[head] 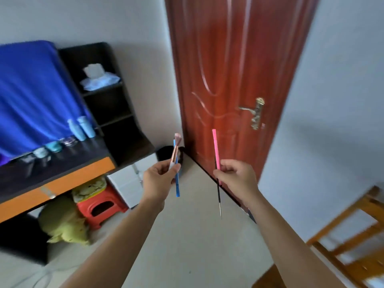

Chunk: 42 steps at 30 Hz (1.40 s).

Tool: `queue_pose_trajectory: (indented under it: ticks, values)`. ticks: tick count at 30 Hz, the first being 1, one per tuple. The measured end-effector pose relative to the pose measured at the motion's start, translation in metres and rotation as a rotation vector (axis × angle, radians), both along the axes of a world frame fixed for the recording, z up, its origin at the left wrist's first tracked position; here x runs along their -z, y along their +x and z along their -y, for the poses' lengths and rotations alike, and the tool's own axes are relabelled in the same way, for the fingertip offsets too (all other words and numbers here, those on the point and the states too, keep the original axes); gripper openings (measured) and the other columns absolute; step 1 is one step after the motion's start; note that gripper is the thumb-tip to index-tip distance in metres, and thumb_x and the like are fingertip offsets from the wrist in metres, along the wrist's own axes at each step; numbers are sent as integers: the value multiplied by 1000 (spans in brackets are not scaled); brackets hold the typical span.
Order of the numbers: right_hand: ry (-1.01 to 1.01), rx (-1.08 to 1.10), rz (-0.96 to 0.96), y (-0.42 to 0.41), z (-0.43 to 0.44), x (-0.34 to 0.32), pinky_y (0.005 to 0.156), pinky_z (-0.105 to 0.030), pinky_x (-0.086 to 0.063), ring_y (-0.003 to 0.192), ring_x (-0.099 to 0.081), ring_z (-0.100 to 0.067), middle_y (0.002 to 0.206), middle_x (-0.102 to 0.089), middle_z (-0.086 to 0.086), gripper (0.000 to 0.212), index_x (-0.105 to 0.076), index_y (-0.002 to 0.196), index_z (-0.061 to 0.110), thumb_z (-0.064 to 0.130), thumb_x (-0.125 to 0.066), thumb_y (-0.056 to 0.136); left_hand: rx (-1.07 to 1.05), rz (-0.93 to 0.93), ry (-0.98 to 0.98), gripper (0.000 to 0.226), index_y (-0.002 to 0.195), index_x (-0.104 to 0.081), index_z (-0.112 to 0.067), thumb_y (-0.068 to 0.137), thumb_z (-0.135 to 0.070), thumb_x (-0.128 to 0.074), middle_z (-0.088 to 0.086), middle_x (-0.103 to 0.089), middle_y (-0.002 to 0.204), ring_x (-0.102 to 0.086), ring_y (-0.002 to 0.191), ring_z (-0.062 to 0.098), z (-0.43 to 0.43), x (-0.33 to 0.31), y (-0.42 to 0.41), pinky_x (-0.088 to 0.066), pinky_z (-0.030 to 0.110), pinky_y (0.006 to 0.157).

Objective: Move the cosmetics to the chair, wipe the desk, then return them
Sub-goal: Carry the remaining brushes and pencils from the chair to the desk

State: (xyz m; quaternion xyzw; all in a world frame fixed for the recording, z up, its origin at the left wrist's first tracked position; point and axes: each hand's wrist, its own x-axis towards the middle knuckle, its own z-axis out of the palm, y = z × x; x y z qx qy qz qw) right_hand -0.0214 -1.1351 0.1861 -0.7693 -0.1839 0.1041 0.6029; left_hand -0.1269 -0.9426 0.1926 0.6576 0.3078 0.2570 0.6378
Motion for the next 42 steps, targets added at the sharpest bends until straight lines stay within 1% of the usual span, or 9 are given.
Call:
queue_pose_trajectory:
  ticks: [4,9,11,15,18,28,33,38,42]
  values:
    - [7,-133,18,-41,-120,-7,62,-17,-50,57,-65,-8,74,-75,5,21,-78,93,24,9,-78,79,-150,46,-20,4,90,-75,-18,87,-19,-77,-8,-73,75,-68,70,4,-100,-5,-76,-56,19,63]
    - [24,-263,16,-108,-275,-14,61,-21,-54,56,-66,-10,75,-76,4,22,-77,90,25,6,-79,79,-330,40,24,3,88,-76,-20,86,-23,-77,-8,-71,68,-62,59,0,-234,-9,-178,-48,12,53]
    - [44,-314,0,-132,-328,-17,61,-24,-55,54,-64,-12,76,-76,1,22,-77,96,19,4,-78,80,-394,30,32,5,86,-76,-21,85,-25,-78,-6,-72,70,-63,58,1,-279,-13,-210,-51,15,54]
    - [36,-412,0,-171,-413,-16,64,-25,-57,58,-65,-12,79,-76,0,24,-76,95,27,8,-78,80,-483,35,-9,6,85,-75,-23,84,-27,-79,-7,-69,66,-62,59,3,-351,-13,-256,-55,25,63]
    - [27,-465,-31,-186,-469,-4,64,-27,-55,62,-66,-12,86,-77,-3,26,-77,106,20,11,-79,81,-514,28,-9,6,85,-75,-23,84,-27,-79,-8,-67,64,-60,55,-1,-396,-3,-277,-49,15,53]
    - [-19,-493,-74,-175,-655,54,65,-23,-57,68,-70,-8,85,-76,6,30,-75,112,19,17,-80,83,-542,-47,-59,6,91,-74,-20,86,-23,-77,-8,-68,64,-61,54,0,-560,46,-266,-49,12,50]
    - [-12,-467,-122,-140,-774,61,60,-20,-56,64,-69,-8,86,-76,3,27,-75,109,19,14,-79,83,-557,-90,-93,9,94,-75,-17,86,-20,-77,0,-68,72,-65,68,13,-679,52,-231,-54,26,63]
    - [-3,-454,-171,-115,-878,55,57,-23,-56,61,-67,-9,79,-75,2,25,-76,104,19,9,-79,81,-575,-104,-91,8,94,-74,-17,87,-16,-76,-9,-63,62,-59,58,4,-782,50,-206,-55,27,63]
    - [-58,-451,-192,-111,-942,67,60,-24,-56,63,-67,-8,81,-76,0,25,-77,103,21,10,-81,80,-576,-132,-108,6,93,-73,-17,87,-17,-75,-7,-62,63,-59,62,8,-845,66,-206,-57,28,65]
